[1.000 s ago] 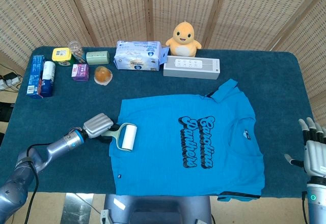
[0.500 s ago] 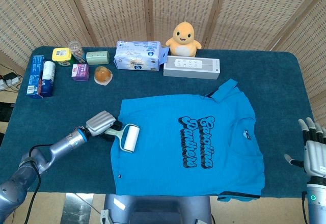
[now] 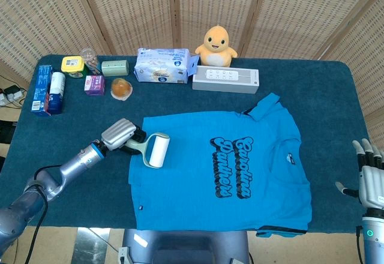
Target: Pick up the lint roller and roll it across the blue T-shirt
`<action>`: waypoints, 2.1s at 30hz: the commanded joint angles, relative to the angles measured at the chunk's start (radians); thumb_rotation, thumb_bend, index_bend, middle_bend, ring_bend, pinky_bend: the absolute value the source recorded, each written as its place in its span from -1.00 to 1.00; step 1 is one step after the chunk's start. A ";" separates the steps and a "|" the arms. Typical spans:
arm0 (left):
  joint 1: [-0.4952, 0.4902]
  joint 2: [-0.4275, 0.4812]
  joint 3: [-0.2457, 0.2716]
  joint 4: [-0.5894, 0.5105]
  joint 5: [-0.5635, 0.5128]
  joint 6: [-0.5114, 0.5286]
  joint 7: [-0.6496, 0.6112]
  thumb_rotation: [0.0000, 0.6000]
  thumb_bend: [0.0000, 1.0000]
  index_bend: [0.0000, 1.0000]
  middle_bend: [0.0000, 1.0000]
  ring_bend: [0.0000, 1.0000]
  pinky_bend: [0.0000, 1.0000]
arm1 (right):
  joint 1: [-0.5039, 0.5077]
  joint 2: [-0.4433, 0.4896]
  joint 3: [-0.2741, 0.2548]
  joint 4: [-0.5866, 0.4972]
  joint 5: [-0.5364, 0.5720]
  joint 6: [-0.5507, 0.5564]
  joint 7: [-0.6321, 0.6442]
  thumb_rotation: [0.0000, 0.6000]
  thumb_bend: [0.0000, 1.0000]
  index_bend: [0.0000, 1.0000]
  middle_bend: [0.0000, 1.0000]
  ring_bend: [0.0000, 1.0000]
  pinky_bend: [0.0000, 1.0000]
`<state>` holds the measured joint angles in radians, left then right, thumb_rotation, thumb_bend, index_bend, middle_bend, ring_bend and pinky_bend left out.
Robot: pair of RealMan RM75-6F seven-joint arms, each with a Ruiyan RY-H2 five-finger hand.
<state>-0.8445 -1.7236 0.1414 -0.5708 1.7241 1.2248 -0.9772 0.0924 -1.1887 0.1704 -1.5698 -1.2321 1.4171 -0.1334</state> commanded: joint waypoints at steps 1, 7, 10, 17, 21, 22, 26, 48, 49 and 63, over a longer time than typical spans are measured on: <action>-0.018 0.023 -0.013 -0.032 -0.006 -0.013 0.038 1.00 -0.33 0.56 0.80 0.36 0.66 | 0.000 0.000 -0.001 0.000 -0.001 0.000 0.000 1.00 -0.94 -0.92 -1.00 -1.00 -1.00; -0.079 0.097 -0.023 -0.141 -0.016 -0.128 0.130 1.00 -0.13 0.78 0.89 0.41 0.69 | -0.003 0.005 -0.001 -0.008 -0.006 0.005 0.007 1.00 -0.94 -0.91 -1.00 -1.00 -1.00; -0.104 0.140 -0.030 -0.214 -0.033 -0.201 0.201 1.00 -0.08 0.87 0.92 0.44 0.73 | -0.003 0.005 -0.001 -0.010 -0.006 0.006 0.008 1.00 -0.94 -0.92 -1.00 -1.00 -1.00; -0.110 0.193 -0.091 -0.375 -0.141 -0.321 0.402 1.00 0.15 1.00 1.00 0.56 0.91 | -0.002 0.008 -0.001 -0.013 -0.007 0.000 0.020 1.00 -0.94 -0.92 -1.00 -1.00 -1.00; -0.116 0.206 -0.112 -0.421 -0.191 -0.393 0.467 1.00 0.23 1.00 1.00 0.66 1.00 | -0.002 0.009 -0.001 -0.012 -0.008 -0.001 0.025 1.00 -0.94 -0.91 -1.00 -1.00 -1.00; -0.119 0.211 -0.114 -0.430 -0.199 -0.410 0.475 1.00 0.24 1.00 1.00 0.67 1.00 | -0.002 0.009 -0.001 -0.012 -0.008 -0.001 0.025 1.00 -0.94 -0.91 -1.00 -1.00 -1.00; -0.158 0.259 -0.137 -0.510 -0.291 -0.582 0.524 1.00 0.31 1.00 1.00 0.71 1.00 | -0.003 0.010 -0.001 -0.013 -0.010 0.001 0.028 1.00 -0.94 -0.92 -1.00 -1.00 -1.00; -0.348 0.361 -0.216 -0.673 -0.715 -0.977 0.690 1.00 0.41 1.00 1.00 0.73 1.00 | -0.008 0.026 -0.001 -0.025 -0.017 0.002 0.057 1.00 -0.94 -0.92 -1.00 -1.00 -1.00; -0.367 0.351 -0.205 -0.665 -0.753 -0.993 0.692 1.00 0.41 1.00 1.00 0.73 1.00 | -0.009 0.029 -0.001 -0.027 -0.020 0.004 0.065 1.00 -0.94 -0.92 -1.00 -1.00 -1.00; -0.623 0.209 -0.017 -0.547 -1.105 -1.071 0.644 1.00 0.40 1.00 1.00 0.73 1.00 | -0.009 0.059 0.000 -0.023 -0.020 -0.028 0.149 1.00 -0.94 -0.92 -1.00 -1.00 -1.00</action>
<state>-1.4251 -1.4816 0.0964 -1.1470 0.6636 0.1673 -0.3185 0.0827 -1.1315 0.1705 -1.5944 -1.2532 1.3923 0.0114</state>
